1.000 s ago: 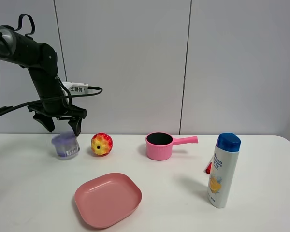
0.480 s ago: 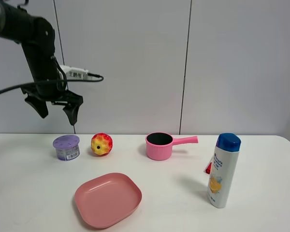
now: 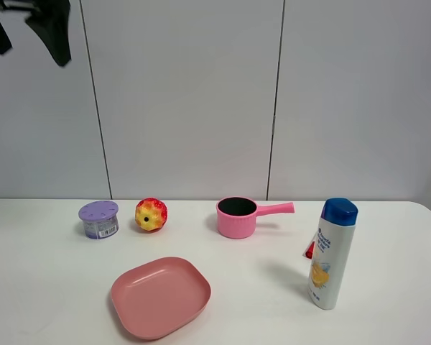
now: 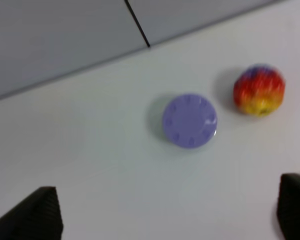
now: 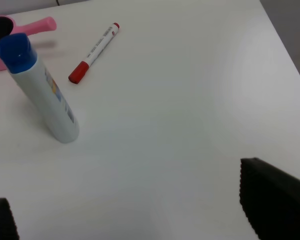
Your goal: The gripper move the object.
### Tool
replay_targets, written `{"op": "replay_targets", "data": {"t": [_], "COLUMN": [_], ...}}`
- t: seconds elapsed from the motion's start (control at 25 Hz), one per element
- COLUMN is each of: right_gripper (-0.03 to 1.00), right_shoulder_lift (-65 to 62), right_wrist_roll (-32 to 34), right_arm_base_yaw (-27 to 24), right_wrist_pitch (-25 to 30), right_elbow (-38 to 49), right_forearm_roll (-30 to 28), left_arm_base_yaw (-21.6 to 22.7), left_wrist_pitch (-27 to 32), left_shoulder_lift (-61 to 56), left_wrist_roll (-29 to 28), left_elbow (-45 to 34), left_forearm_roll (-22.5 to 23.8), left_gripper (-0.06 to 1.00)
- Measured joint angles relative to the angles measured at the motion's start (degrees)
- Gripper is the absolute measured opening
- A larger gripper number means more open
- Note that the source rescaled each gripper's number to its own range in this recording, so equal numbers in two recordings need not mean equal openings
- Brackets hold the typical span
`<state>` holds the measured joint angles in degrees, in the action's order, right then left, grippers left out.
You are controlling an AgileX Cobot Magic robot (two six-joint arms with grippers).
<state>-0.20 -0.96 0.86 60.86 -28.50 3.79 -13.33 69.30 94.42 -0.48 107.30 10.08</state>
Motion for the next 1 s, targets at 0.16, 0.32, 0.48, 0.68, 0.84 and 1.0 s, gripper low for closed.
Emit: {"op": "replay_targets", "data": {"t": [0.16, 0.32, 0.48, 0.68, 0.84, 1.0], "right_gripper": [1.0, 1.0, 1.0, 1.0, 1.0, 1.0], "right_shoulder_lift": [0.0, 0.0, 0.0, 0.0, 0.0, 0.0], "right_wrist_roll": [0.0, 0.0, 0.0, 0.0, 0.0, 0.0], "right_arm_base_yaw": [0.0, 0.0, 0.0, 0.0, 0.0, 0.0], "right_wrist_pitch": [0.0, 0.0, 0.0, 0.0, 0.0, 0.0], "right_elbow": [0.0, 0.0, 0.0, 0.0, 0.0, 0.0], "right_forearm_roll": [0.0, 0.0, 0.0, 0.0, 0.0, 0.0], "left_arm_base_yaw": [0.0, 0.0, 0.0, 0.0, 0.0, 0.0], "left_wrist_pitch": [0.0, 0.0, 0.1, 0.3, 0.4, 0.4], "left_shoulder_lift": [-12.4, -24.9, -36.0, -48.6, -58.7, -68.4], "left_wrist_roll": [-1.7, -4.5, -7.8, -10.2, -10.3, -9.5], "left_elbow": [-5.6, -16.1, -28.8, -45.3, -56.0, -64.5], "left_forearm_roll": [0.0, 0.0, 0.0, -0.2, -0.6, -3.1], "left_gripper": [0.49, 0.49, 0.49, 0.49, 0.49, 0.49]}}
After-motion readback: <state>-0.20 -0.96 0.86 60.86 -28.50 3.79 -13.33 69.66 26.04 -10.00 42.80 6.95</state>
